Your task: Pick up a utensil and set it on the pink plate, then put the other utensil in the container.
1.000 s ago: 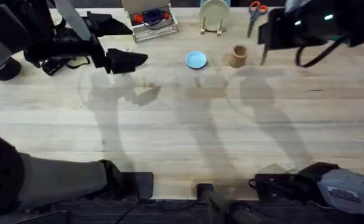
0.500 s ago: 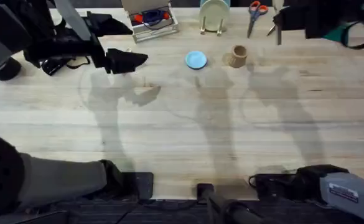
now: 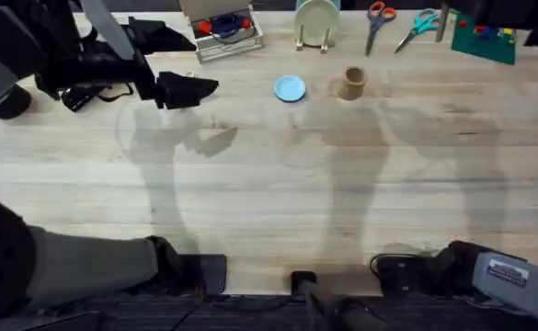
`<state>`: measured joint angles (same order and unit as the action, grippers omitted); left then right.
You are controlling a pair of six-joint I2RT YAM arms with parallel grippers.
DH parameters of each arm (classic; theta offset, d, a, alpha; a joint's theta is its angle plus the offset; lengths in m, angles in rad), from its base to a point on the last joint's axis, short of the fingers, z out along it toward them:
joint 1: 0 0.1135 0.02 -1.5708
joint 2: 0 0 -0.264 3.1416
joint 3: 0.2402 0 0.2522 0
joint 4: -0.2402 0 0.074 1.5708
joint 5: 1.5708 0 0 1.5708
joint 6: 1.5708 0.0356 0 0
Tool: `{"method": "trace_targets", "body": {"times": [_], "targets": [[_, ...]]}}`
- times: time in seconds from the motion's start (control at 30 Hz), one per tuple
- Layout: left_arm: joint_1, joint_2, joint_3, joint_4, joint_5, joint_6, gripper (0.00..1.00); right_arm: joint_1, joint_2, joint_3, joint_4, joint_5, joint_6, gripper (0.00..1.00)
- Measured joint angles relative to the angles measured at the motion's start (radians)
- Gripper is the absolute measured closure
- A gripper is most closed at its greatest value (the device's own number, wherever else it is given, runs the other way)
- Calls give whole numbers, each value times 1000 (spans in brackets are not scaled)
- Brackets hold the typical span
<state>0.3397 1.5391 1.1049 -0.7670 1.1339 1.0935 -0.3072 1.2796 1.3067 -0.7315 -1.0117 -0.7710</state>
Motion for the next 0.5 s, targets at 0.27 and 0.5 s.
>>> {"method": "trace_targets", "body": {"times": [0.27, 0.5], "targets": [[0, 0, 0, 0, 0, 0, 8, -36, 121, 0, 2, -302, -217, 970], [0, 0, 0, 0, 0, 0, 8, -36, 270, 0, 19, -434, -323, 970]]}}
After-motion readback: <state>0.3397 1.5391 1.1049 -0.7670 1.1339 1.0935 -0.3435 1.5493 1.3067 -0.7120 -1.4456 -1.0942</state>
